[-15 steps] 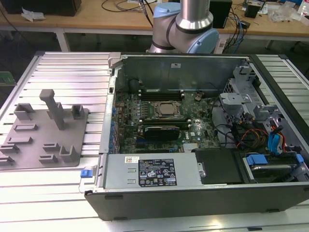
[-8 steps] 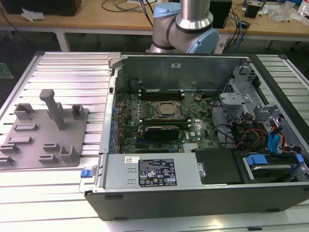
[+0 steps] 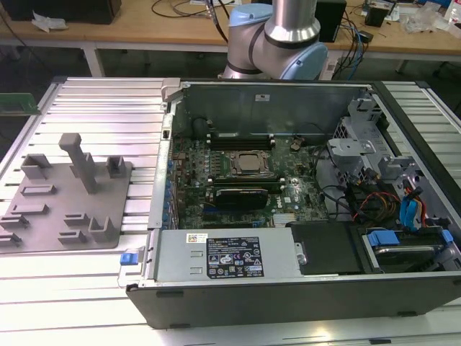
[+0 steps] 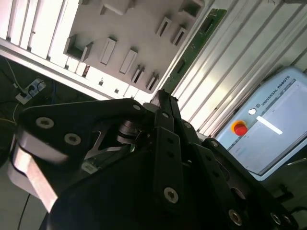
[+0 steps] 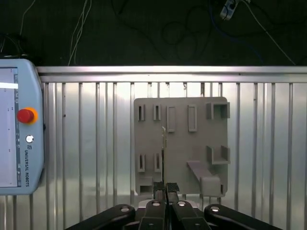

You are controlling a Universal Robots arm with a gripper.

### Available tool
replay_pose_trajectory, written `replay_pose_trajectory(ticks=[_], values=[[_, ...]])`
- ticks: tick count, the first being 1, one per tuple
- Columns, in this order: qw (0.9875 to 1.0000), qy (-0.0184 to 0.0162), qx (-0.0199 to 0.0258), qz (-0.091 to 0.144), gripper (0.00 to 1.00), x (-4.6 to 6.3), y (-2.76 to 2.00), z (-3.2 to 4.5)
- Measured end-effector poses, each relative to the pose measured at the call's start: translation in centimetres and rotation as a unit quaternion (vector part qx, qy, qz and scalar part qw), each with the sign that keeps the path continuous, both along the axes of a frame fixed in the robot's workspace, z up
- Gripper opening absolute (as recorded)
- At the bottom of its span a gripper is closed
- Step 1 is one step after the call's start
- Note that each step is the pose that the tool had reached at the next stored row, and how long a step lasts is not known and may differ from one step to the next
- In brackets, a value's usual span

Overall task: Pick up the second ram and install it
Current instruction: 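Pick up the second ram and move it above second insertion slot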

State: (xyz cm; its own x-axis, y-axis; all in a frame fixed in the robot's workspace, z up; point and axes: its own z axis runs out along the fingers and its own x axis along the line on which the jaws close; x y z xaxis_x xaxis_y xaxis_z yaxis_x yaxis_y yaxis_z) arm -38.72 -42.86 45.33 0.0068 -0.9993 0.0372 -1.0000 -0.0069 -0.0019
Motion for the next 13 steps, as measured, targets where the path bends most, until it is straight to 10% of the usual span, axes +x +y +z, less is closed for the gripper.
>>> replay_pose_trajectory(ticks=[9, 13], values=[[1.0000, 0.0000, 0.0000, 0.001, 0.09, 8.8, 0.29, -0.03], [1.0000, 0.0000, 0.0000, 0.001, 0.09, 10.6, 0.31, -0.04]])
